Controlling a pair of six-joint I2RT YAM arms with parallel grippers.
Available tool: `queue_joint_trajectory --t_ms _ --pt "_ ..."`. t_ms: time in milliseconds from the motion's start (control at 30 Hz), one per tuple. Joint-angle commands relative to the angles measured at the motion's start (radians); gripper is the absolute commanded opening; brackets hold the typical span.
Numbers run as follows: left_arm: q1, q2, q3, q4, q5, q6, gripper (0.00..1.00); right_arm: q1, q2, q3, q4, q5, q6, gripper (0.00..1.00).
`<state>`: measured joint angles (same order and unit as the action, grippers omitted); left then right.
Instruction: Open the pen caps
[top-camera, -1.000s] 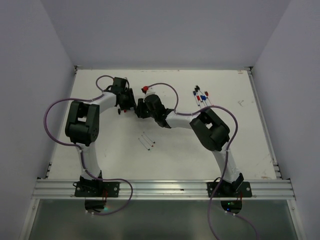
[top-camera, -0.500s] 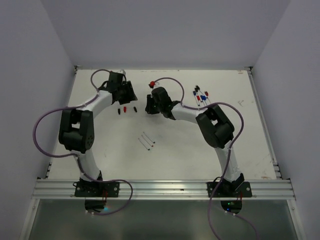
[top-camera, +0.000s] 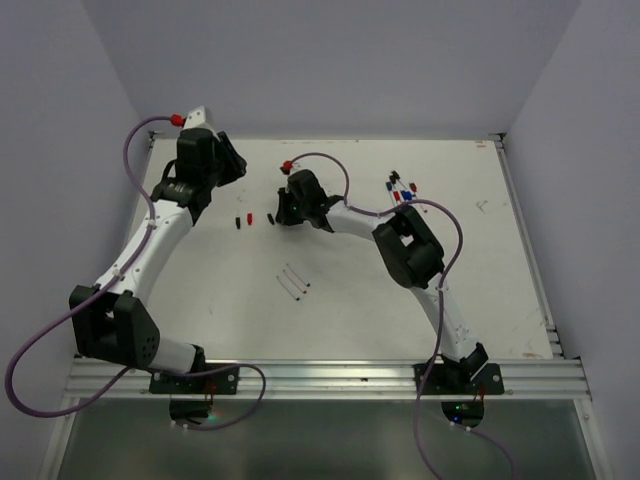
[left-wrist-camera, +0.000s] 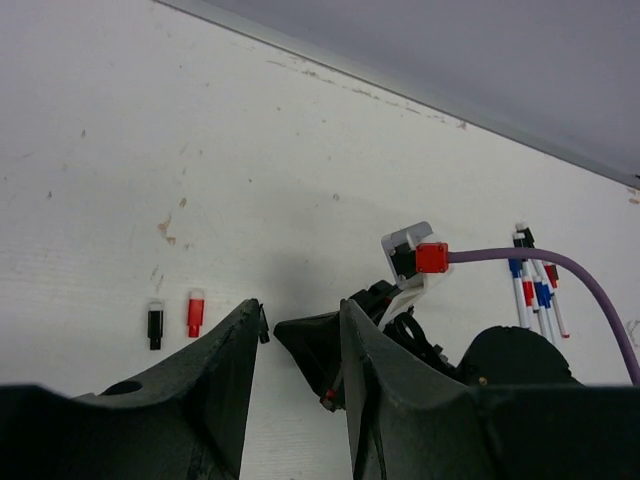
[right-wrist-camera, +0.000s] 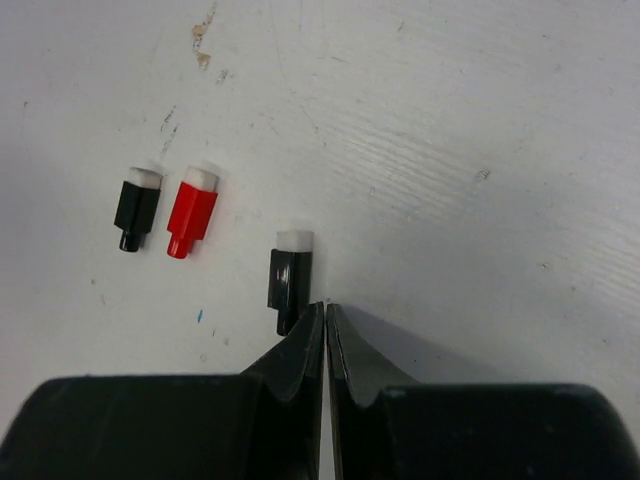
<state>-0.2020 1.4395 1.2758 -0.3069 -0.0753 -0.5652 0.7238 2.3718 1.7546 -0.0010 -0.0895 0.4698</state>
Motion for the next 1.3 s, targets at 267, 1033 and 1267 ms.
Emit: queue_joint_trajectory --t_ms 267,1033,1267 --pt "0.009 -0.042 -0.038 0.008 0.006 -0.005 0.42 0.035 0.11 0.197 -0.034 -0.153 0.032 0.08" --pt "0.007 -0.056 -0.102 0.095 0.109 -0.009 0.43 -0.064 -0.299 -0.199 0.004 0.086 -0.078 0.2" --pt "-0.016 -0.01 -0.155 0.213 0.204 -0.036 0.43 -0.259 -0.31 -0.049 -0.332 0.26 -0.189 0.73"
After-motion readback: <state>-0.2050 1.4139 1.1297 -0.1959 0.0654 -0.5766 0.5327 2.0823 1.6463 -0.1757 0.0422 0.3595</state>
